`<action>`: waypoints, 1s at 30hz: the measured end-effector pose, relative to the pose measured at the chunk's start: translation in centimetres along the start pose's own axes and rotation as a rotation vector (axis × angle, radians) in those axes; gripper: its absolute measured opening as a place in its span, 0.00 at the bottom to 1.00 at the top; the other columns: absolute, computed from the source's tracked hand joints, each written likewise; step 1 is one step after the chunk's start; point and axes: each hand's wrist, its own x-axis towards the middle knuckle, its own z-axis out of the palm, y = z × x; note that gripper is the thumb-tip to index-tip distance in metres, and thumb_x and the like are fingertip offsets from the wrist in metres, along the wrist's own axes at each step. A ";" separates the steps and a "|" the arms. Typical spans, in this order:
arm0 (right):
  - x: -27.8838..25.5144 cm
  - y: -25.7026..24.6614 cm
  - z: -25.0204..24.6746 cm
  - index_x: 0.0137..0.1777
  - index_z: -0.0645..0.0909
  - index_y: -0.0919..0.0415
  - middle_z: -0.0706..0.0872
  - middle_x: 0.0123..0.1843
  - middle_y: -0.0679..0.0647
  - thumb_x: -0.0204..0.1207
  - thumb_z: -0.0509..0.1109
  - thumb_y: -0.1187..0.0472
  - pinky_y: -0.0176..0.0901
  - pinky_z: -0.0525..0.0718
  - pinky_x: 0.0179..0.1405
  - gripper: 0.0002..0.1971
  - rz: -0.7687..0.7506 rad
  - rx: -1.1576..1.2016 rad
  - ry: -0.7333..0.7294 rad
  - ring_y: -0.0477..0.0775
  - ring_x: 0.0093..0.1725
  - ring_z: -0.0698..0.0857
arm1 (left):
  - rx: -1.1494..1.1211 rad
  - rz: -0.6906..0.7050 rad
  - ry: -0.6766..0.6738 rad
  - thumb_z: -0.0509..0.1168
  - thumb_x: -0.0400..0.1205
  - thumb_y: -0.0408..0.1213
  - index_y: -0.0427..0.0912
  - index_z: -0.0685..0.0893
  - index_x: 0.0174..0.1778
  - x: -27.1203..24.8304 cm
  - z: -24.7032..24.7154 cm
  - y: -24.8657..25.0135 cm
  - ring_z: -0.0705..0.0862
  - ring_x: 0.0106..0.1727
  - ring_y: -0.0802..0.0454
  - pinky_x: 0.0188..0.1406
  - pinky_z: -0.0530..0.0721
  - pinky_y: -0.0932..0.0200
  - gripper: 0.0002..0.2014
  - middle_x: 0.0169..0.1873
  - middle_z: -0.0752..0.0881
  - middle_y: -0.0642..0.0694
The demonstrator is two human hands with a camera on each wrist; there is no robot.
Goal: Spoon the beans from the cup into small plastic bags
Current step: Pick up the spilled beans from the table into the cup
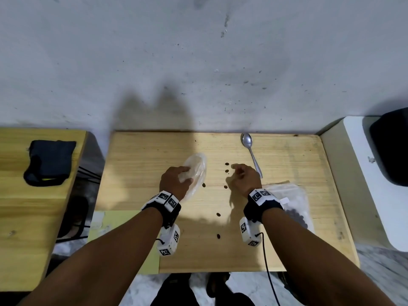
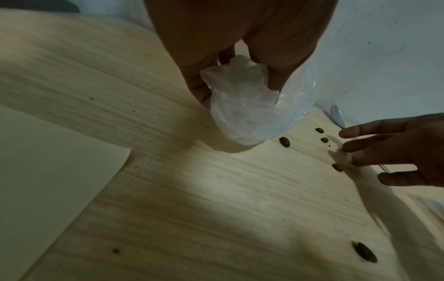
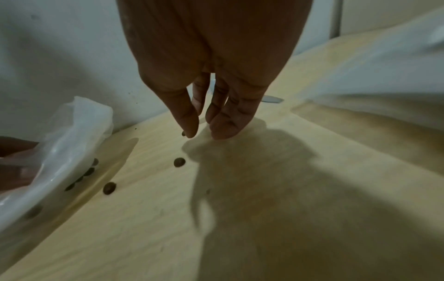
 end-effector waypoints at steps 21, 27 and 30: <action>-1.2 0.3 2.2 0.49 0.88 0.68 0.89 0.55 0.60 0.68 0.72 0.78 0.31 0.83 0.56 0.12 -0.269 -0.065 -0.212 0.54 0.51 0.87 | -0.018 -0.041 0.057 0.75 0.74 0.41 0.48 0.87 0.61 0.8 -2.4 -2.0 0.83 0.62 0.43 0.62 0.78 0.58 0.19 0.60 0.85 0.42; -2.4 0.8 2.1 0.56 0.87 0.67 0.87 0.55 0.57 0.70 0.74 0.71 0.23 0.75 0.52 0.13 -0.224 -0.127 -0.163 0.53 0.56 0.87 | 0.020 -0.028 0.033 0.74 0.75 0.43 0.49 0.86 0.63 -0.9 -2.1 -2.0 0.83 0.62 0.43 0.61 0.76 0.60 0.19 0.61 0.85 0.42; -3.7 0.8 2.6 0.57 0.87 0.65 0.86 0.64 0.58 0.73 0.73 0.68 0.38 0.77 0.65 0.13 -0.250 -0.224 -0.280 0.57 0.64 0.84 | 0.022 -0.040 0.024 0.74 0.74 0.44 0.50 0.86 0.62 -2.0 -1.6 -2.2 0.83 0.62 0.44 0.61 0.76 0.60 0.19 0.61 0.85 0.44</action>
